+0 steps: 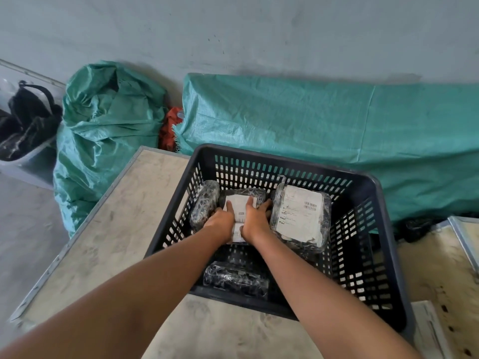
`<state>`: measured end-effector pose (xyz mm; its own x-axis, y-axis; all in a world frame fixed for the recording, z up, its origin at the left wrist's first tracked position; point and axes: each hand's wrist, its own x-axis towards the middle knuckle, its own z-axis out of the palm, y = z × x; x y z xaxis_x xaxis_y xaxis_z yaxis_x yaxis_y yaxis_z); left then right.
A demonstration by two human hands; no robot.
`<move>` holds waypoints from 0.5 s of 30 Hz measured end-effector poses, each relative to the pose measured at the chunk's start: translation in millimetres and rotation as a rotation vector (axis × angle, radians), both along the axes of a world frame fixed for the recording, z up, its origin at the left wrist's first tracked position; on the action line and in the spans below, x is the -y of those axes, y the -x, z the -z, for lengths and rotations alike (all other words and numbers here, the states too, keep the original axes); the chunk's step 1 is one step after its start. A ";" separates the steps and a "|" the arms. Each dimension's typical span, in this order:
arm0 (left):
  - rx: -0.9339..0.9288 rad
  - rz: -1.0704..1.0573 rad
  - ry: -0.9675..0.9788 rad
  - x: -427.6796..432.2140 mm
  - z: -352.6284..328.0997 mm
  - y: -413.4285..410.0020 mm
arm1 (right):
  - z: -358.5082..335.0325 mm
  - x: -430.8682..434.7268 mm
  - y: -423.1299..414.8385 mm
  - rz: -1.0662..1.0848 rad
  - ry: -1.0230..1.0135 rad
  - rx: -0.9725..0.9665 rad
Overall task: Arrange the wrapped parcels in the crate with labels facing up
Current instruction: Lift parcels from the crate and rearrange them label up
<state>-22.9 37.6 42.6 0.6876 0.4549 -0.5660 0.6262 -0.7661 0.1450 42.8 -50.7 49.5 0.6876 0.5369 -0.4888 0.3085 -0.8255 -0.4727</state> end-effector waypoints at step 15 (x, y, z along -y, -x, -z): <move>-0.029 0.121 -0.066 -3.8 26.5 0.9 | 40.3 6.3 -1.7 0.039 0.082 -0.042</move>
